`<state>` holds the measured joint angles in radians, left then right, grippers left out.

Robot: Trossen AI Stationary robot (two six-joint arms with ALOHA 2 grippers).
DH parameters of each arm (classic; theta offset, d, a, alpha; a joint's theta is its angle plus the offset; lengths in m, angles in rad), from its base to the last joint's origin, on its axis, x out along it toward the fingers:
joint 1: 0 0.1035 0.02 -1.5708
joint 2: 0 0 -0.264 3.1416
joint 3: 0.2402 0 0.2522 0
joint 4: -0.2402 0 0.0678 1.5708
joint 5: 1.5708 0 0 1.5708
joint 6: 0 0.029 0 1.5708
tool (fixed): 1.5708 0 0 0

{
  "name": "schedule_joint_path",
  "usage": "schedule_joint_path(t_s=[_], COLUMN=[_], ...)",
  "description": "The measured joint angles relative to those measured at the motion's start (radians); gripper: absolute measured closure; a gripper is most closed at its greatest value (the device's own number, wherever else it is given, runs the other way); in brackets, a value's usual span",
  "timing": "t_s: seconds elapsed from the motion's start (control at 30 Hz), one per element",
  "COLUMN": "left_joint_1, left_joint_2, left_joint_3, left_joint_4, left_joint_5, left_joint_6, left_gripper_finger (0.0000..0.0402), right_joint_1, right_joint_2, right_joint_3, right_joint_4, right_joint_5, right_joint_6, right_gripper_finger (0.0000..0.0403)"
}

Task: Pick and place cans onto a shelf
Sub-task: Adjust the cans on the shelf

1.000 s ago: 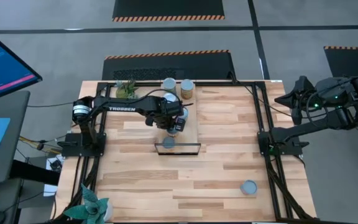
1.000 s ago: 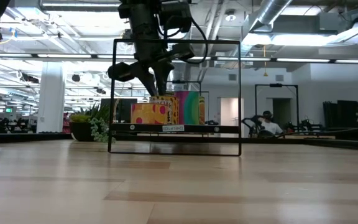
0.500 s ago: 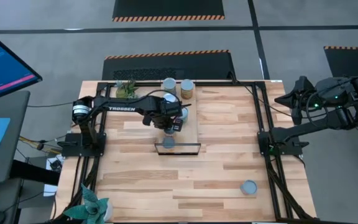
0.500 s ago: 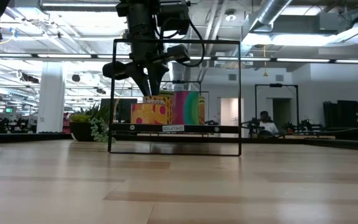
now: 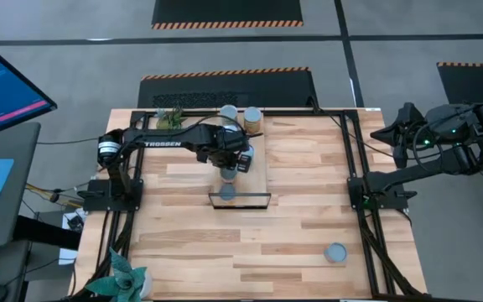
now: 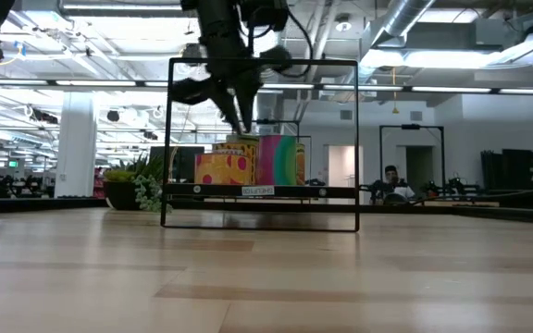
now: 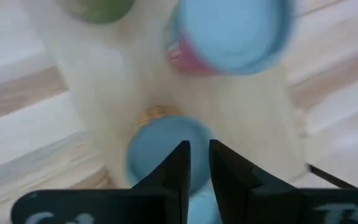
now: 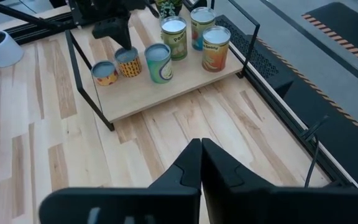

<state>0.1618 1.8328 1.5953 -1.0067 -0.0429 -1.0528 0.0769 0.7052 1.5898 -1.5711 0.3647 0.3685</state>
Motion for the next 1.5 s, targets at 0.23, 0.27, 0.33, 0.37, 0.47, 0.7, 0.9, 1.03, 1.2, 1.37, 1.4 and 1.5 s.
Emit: schedule_joint_path(t_s=[0.23, 0.27, 0.33, 0.37, 0.47, 0.7, 0.9, 1.03, 1.2, 1.37, 1.4, 1.5], left_joint_1=[0.003, 0.01, 0.024, 0.032, 0.054, 0.081, 0.08, 0.081, 0.078, 0.078, 0.078, 0.078], left_joint_2=[-0.001, 0.001, 0.016, 0.02, 0.029, 0.09, 0.1, 0.1, 0.1, 0.099, 0.099, 0.099], left_joint_3=[0.067, 0.067, 0.067, 0.066, 0.068, 0.065, 0.066, 0.065, 0.065, 0.074, 0.079, 0.095], left_joint_4=[0.105, 0.134, 0.211, 0.237, 0.298, 0.284, 0.273, 0.205, 0.151, 0.12, 0.099, 0.043], left_joint_5=[-0.108, -0.104, -0.108, -0.112, -0.129, -0.075, -0.077, -0.087, -0.101, -0.098, -0.098, -0.102], left_joint_6=[0.115, 0.128, 0.143, 0.153, 0.173, 0.177, 0.165, 0.15, 0.133, 0.129, 0.129, 0.129], left_gripper_finger=[0.0356, 0.0356, 0.0356, 0.0356, 0.0356, 0.0356, 0.0356, 0.0356, 0.0356, 0.0356, 0.0356, 0.0356], right_joint_1=[0.0, 0.0, 0.0, 0.0, 0.0, 0.0, 0.0, 0.0, 0.0, 0.0, 0.0, 0.0], right_joint_2=[0.0, 0.0, 0.0, 0.0, 0.0, 0.001, 0.003, 0.002, 0.002, 0.002, 0.002, 0.002], right_joint_3=[0.0, 0.0, 0.0, 0.0, 0.0, 0.0, 0.0, 0.0, 0.0, 0.0, 0.0, 0.0], right_joint_4=[0.0, 0.0, 0.0, 0.0, 0.0, 0.0, 0.0, 0.0, 0.0, 0.0, 0.0, 0.0], right_joint_5=[0.0, 0.0, 0.0, 0.0, 0.0, 0.0, -0.001, -0.002, -0.003, -0.003, -0.004, -0.005], right_joint_6=[0.023, 0.024, 0.024, 0.027, 0.061, 0.076, 0.076, 0.076, 0.071, 0.068, 0.068, 0.067], right_gripper_finger=[0.0381, 0.0382, 0.0382, 0.0382, 0.0379, 0.0378, 0.0382, 0.0379, 0.0377, 0.0381, 0.0381, 0.0382])
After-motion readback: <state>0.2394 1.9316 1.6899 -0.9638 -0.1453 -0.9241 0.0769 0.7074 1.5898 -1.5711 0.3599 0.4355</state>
